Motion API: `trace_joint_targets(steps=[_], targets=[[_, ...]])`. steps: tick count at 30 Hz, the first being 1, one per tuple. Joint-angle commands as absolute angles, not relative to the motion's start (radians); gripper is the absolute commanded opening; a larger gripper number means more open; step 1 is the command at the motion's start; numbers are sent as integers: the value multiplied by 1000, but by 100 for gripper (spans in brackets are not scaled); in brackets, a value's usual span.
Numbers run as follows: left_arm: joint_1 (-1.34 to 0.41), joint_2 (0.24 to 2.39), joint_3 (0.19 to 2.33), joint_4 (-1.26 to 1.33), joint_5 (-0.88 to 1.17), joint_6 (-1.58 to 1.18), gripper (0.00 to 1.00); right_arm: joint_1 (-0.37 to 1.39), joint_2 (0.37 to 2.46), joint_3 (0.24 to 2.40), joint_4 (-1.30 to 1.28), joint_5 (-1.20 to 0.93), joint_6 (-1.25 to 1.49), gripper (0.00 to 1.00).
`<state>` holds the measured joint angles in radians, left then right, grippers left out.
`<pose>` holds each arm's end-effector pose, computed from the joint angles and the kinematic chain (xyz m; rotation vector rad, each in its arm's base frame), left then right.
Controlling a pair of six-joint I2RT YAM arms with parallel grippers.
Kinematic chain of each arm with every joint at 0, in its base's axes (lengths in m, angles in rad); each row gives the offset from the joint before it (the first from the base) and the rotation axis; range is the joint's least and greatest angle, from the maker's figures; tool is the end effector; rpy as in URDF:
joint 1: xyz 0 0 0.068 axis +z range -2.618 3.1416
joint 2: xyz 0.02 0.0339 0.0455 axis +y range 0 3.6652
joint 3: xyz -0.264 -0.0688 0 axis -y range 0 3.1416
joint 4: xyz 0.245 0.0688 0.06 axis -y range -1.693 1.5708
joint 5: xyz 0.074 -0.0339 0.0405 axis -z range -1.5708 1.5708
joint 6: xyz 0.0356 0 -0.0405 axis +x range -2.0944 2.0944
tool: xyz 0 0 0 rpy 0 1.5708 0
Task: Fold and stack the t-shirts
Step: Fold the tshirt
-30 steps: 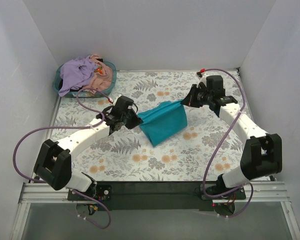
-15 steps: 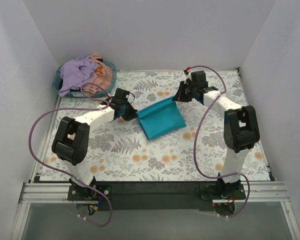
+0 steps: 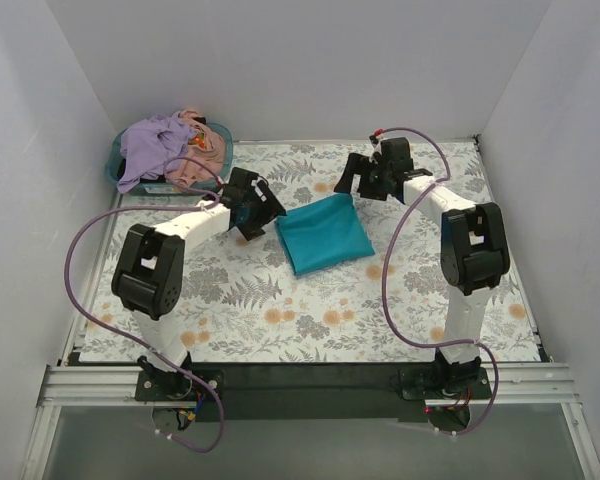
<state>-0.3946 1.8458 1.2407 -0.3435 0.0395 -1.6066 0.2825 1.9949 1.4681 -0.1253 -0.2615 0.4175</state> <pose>0.3606 -0.1517 0.1885 -1.5438 2.2583 -0.7696 0.4361 0.1362 0.2170 0.0058 2.2818 0.6675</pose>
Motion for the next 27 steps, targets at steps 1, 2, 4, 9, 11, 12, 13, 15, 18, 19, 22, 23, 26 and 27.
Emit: trace_joint_targets(steps=[1, 2, 4, 9, 11, 12, 13, 15, 18, 19, 22, 23, 26, 27], targets=[[-390, 1702, 1223, -319, 44, -1585, 81, 279, 1935, 1490, -94, -362, 416, 99], [-391, 1684, 1213, -316, 54, -1583, 84, 279, 1904, 1474, -91, -389, 414, 98], [-396, 1651, 1180, -308, 77, -1585, 88, 285, 1864, 1402, -65, -428, 419, 99], [-439, 1606, 1129, -218, 168, -1578, 93, 318, 1781, 1312, -8, -483, 448, 98], [-439, 1647, 1153, -209, 189, -1578, 94, 322, 1801, 1312, -9, -492, 469, 98], [-439, 1660, 1161, -206, 169, -1588, 94, 322, 1810, 1315, -9, -491, 492, 98], [-439, 1675, 1170, -187, 169, -1588, 95, 322, 1821, 1316, 23, -492, 509, 99], [-437, 1719, 1187, -175, 163, -1588, 95, 322, 1850, 1319, 49, -488, 535, 98], [-433, 1788, 1248, -154, 166, -1592, 95, 321, 1917, 1356, 90, -474, 555, 98], [-431, 1807, 1249, -153, 167, -1598, 95, 319, 1937, 1356, 91, -477, 555, 98], [-423, 1888, 1304, -149, 178, -1615, 95, 308, 2005, 1437, 94, -508, 561, 98], [-422, 1905, 1315, -146, 173, -1618, 95, 305, 2044, 1456, 94, -503, 566, 98], [-408, 1963, 1344, -146, 164, -1628, 95, 299, 2123, 1528, 92, -497, 569, 98], [-403, 1976, 1348, -146, 167, -1631, 95, 299, 2141, 1551, 94, -495, 571, 98]])
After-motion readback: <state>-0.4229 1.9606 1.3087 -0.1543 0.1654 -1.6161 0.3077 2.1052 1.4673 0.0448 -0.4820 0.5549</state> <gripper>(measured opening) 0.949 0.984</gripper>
